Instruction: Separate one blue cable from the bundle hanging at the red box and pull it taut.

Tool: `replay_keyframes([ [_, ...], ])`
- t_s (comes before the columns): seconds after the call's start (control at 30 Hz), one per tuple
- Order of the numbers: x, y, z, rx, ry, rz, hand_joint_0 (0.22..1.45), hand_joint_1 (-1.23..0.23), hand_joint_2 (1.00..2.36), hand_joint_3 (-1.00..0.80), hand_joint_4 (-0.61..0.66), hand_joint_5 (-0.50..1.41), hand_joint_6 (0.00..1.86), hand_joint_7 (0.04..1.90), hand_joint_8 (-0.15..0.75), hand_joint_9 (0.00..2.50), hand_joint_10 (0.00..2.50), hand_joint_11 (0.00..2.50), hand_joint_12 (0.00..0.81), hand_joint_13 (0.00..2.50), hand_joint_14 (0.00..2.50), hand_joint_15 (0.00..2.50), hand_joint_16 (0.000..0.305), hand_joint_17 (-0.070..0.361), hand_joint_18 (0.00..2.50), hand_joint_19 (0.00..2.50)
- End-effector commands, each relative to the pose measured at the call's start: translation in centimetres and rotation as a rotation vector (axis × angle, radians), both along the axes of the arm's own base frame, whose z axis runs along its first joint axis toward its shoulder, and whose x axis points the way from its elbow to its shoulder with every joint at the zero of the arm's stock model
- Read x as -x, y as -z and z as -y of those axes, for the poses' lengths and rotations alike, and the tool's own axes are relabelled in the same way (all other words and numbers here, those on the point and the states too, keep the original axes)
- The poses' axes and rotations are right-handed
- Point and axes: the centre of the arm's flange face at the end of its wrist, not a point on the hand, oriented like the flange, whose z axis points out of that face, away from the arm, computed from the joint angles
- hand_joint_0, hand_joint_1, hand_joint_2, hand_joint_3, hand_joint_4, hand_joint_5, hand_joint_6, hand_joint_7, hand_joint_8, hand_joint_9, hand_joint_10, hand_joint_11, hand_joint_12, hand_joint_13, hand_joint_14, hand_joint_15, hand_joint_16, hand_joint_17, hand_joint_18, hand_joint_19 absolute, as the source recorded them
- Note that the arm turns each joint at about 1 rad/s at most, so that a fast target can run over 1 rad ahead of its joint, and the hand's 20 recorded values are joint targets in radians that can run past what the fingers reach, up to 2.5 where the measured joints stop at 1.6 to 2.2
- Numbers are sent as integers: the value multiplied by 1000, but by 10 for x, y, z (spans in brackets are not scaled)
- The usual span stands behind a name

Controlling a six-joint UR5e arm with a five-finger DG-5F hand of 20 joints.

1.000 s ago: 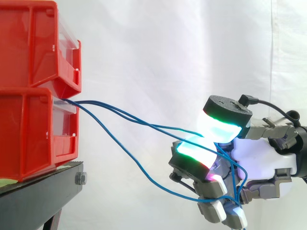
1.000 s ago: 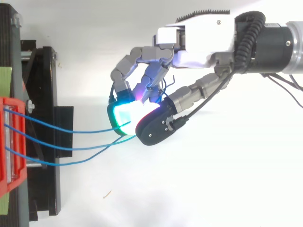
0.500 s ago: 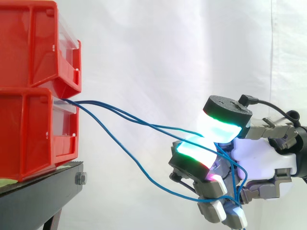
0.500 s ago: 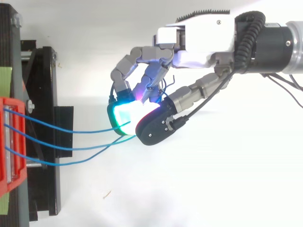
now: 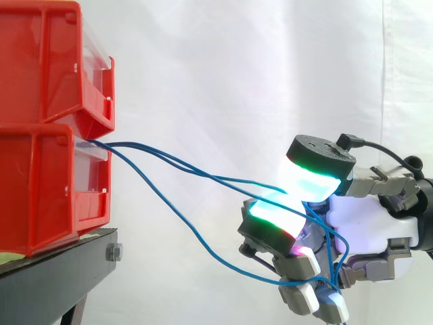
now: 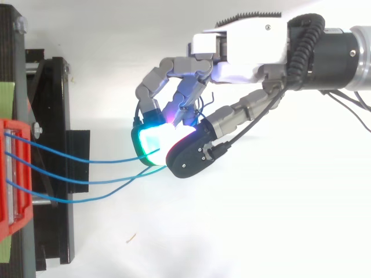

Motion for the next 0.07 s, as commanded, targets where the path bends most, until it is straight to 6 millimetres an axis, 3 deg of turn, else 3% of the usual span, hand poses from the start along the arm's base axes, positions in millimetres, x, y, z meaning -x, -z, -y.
replay_keyframes([
  [0.0, 0, 0, 0, 0, 1, 0, 593, -786, 1008, -42, -152, -123, 896, 1166, 366, 858, 12, 1001, 448, 809, 20, 784, 59, 133, 908, 823],
  [0.03, 0, 0, 0, 0, 1, 0, 593, -786, 1009, -45, -154, -123, 896, 1177, 363, 857, 13, 1004, 447, 808, 20, 785, 59, 132, 907, 824],
])
